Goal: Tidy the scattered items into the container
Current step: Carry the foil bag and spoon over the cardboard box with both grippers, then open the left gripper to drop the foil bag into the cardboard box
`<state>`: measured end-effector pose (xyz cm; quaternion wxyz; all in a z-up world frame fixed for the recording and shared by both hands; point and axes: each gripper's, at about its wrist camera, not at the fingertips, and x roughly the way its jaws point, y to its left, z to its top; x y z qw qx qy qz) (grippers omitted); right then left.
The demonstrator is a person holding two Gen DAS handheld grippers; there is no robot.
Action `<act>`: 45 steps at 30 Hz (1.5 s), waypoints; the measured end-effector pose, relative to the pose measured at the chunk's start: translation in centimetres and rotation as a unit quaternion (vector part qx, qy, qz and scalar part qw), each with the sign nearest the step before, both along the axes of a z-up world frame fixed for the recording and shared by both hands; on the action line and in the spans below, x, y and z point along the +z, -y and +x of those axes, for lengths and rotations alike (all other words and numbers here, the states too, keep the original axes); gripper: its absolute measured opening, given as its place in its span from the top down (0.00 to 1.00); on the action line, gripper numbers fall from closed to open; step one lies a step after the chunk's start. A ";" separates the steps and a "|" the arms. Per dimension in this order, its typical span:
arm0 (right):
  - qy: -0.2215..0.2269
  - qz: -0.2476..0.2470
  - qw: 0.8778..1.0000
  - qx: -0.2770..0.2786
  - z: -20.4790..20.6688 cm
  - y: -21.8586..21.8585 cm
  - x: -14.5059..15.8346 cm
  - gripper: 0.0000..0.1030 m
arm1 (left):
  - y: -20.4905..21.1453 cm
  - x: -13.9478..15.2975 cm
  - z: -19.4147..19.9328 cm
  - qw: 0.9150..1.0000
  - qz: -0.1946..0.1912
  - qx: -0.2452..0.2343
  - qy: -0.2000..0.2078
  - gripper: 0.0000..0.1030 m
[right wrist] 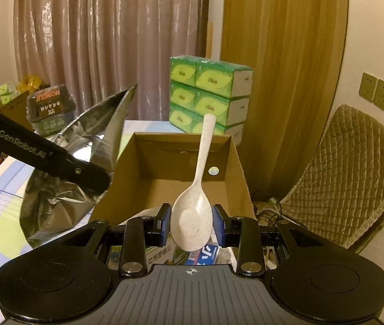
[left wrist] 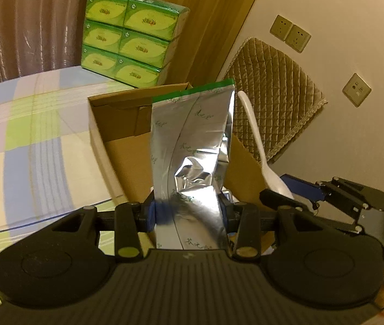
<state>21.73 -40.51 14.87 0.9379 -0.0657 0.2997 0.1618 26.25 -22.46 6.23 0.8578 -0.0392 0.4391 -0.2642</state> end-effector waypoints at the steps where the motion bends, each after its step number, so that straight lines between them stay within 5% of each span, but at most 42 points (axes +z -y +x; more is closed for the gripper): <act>1: -0.001 -0.001 1.000 0.001 0.3 0.0 -0.1 0.71 | 0.3 -0.2 0.4 1.000 -0.002 0.001 -0.001 0.65; 27: -0.008 -0.014 1.000 0.014 6.9 0.4 -2.3 0.71 | 0.2 -4.2 7.7 0.995 -0.058 0.061 -0.051 0.65; 45: -0.011 -0.015 1.000 0.020 9.3 -0.4 -3.1 0.71 | -0.3 -5.4 9.8 0.995 -0.031 0.088 -0.032 0.64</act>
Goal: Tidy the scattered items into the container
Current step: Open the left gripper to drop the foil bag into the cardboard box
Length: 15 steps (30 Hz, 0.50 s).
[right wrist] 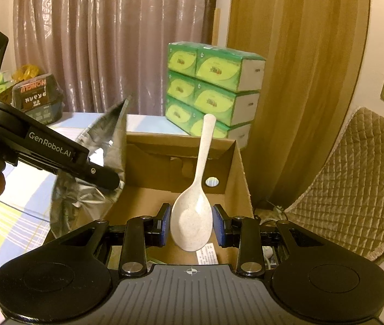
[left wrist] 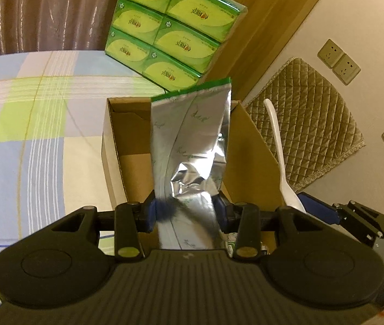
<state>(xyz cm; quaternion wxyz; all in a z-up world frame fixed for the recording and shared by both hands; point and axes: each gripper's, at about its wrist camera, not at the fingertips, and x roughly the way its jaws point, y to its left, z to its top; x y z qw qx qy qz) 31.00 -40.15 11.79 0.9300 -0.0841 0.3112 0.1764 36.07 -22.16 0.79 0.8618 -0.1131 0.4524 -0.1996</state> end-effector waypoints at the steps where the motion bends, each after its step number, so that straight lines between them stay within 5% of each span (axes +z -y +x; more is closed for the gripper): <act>1: 0.000 0.000 1.000 0.000 0.1 -0.1 0.0 0.71 | 0.0 0.1 0.0 1.000 0.001 0.003 0.005 0.59; 15: 0.000 -0.002 1.000 0.007 0.3 -0.9 0.1 0.71 | -0.7 1.3 -1.5 0.999 0.019 0.000 0.036 0.49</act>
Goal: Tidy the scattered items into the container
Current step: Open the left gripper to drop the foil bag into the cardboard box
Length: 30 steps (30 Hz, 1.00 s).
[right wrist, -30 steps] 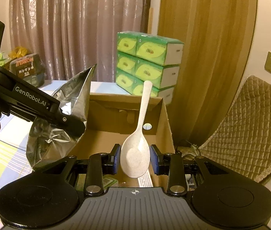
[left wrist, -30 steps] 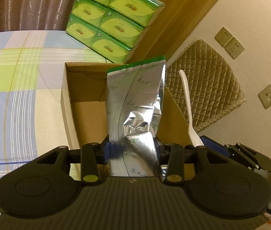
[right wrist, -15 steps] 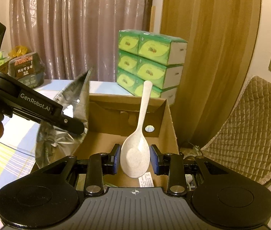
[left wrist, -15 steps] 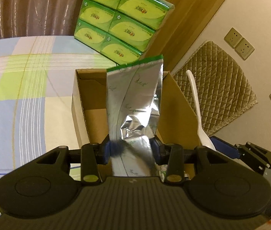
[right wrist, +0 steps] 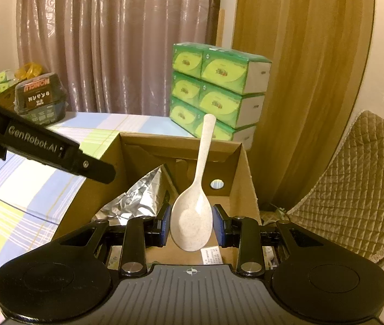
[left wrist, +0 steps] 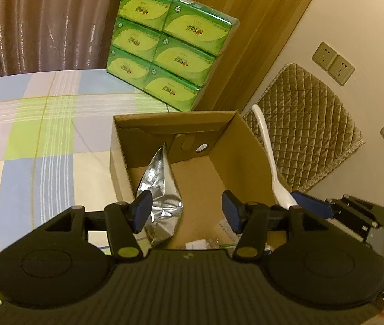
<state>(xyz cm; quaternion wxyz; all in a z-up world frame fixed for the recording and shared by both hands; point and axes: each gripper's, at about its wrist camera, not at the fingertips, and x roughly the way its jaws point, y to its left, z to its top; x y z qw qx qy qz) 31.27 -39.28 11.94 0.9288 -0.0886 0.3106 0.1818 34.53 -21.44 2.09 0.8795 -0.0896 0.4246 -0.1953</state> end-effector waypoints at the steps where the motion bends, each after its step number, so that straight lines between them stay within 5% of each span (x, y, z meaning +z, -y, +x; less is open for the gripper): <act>1: 0.000 0.000 1.000 0.000 0.0 -0.1 0.0 0.71 | -0.1 -0.1 -0.2 1.000 0.003 0.001 0.000 0.47; 21: -0.006 -0.005 1.000 0.011 1.1 -1.6 -0.2 0.71 | -1.8 -0.8 -2.1 0.997 0.069 0.010 0.037 0.07; 30: -0.006 -0.006 1.000 0.012 1.7 -1.9 -0.2 0.71 | -3.0 -1.4 -2.5 0.996 0.075 0.026 0.045 0.03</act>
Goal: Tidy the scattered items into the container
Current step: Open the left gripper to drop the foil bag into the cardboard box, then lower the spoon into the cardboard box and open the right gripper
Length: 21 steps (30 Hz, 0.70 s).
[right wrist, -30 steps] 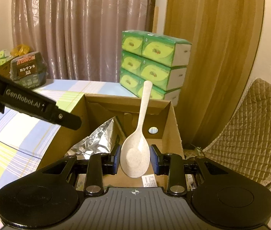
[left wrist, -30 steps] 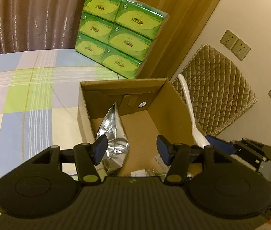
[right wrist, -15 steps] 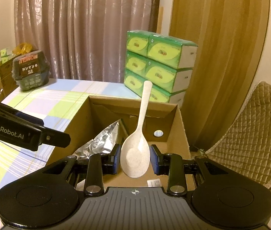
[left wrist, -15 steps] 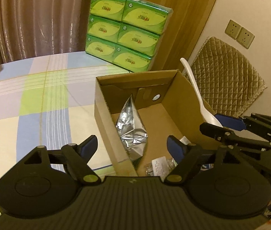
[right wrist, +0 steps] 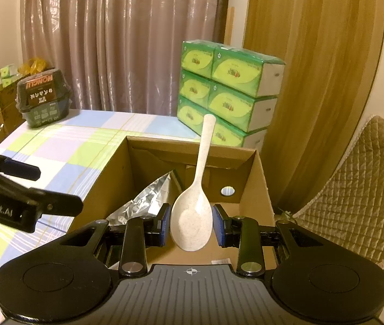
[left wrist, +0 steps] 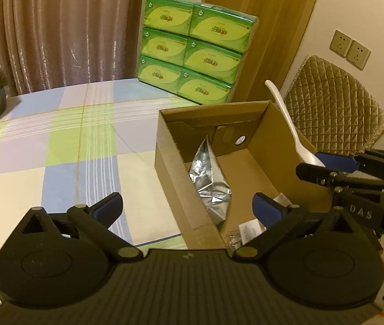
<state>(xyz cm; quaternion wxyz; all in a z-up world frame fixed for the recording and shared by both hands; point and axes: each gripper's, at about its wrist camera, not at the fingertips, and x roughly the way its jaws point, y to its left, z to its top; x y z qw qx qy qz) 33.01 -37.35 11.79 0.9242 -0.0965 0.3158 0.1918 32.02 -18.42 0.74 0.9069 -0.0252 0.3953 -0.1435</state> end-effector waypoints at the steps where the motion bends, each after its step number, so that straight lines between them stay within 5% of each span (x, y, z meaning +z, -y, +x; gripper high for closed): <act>1: 0.000 0.000 1.000 0.000 0.1 -0.1 0.0 0.71 | -0.1 0.0 -0.1 1.000 0.002 0.000 0.003 0.03; 14: 0.005 0.029 1.000 -0.008 2.3 -0.1 -0.5 0.70 | -1.2 -0.5 -0.4 1.000 -0.004 0.004 0.004 0.03; 16: 0.003 0.035 0.999 -0.016 2.7 0.3 -0.5 0.52 | -1.4 -0.7 -0.5 1.000 -0.004 0.004 0.004 0.03; 17: 0.001 0.041 0.999 -0.023 2.8 0.7 -0.5 0.33 | -1.5 -0.7 -0.5 1.000 -0.004 0.004 0.004 0.03; 21: 0.002 0.052 0.998 -0.041 2.4 2.0 -0.3 0.32 | -1.7 -0.9 -0.7 1.000 -0.007 0.006 0.006 0.03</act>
